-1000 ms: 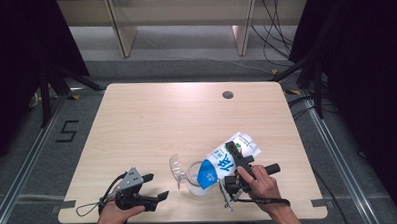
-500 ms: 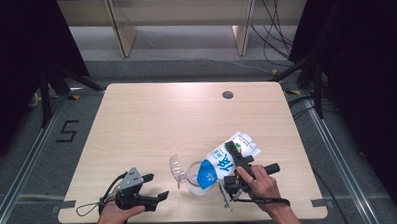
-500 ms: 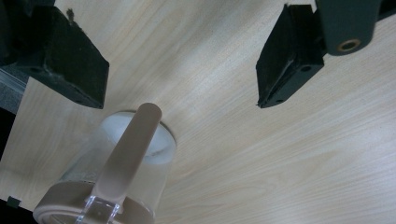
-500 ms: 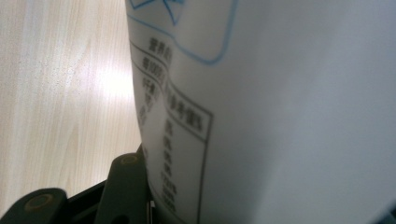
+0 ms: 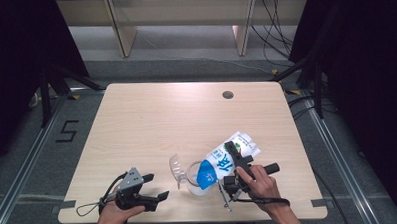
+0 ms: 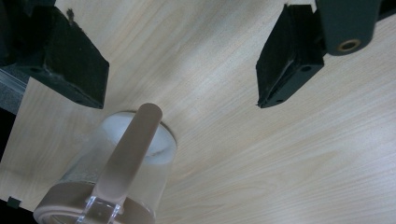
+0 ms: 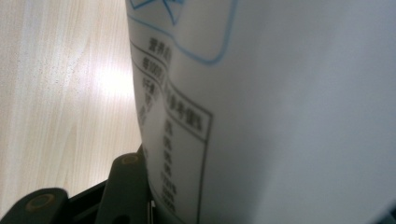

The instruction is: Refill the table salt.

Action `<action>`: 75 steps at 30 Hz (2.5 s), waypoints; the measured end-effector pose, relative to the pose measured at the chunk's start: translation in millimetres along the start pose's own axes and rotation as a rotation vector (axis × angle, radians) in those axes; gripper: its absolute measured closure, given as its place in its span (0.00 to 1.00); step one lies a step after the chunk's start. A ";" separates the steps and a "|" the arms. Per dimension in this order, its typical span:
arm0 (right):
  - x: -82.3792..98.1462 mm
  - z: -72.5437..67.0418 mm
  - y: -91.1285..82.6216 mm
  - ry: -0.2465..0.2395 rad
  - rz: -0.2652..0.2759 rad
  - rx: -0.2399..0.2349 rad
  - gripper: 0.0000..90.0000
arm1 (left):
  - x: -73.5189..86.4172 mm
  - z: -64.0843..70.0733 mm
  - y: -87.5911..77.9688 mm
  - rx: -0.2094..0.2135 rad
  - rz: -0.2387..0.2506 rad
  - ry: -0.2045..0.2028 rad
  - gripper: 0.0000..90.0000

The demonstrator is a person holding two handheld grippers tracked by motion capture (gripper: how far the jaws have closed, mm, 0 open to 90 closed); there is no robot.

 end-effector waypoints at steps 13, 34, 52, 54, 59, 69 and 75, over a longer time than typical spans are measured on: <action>-0.7 1.8 1.0 -0.021 0.017 0.010 0.59 | 0.2 -0.1 0.0 0.007 -0.003 0.003 0.19; -0.7 0.7 -2.0 0.002 -0.012 0.003 0.60 | 0.1 -0.1 0.0 0.005 -0.003 0.002 0.19; -0.5 0.5 -2.9 0.005 -0.016 -0.003 0.60 | 0.0 0.0 0.4 0.007 0.004 0.002 0.19; -2.5 5.9 -1.3 -0.062 0.010 0.004 0.60 | 0.1 -0.1 0.3 0.006 0.004 0.002 0.18; -2.5 5.9 -1.0 -0.057 0.014 0.012 0.60 | 0.0 0.2 0.9 0.005 0.011 -0.002 0.19; -2.9 4.5 -0.6 -0.023 0.025 0.039 0.61 | 0.0 0.2 0.9 0.007 0.011 -0.001 0.19; -2.5 4.6 -0.4 -0.028 0.024 0.033 0.61 | 0.1 0.0 0.3 0.002 0.004 0.001 0.19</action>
Point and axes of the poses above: each handheld gripper's, and its own axes: y roughly forward along the jaws, x roughly out of its underside, z roughly to its right, the point moved 5 cm from there along y, roughly forward along the jaws, and after that the axes turned 5 degrees about x, right-handed, at the moved point
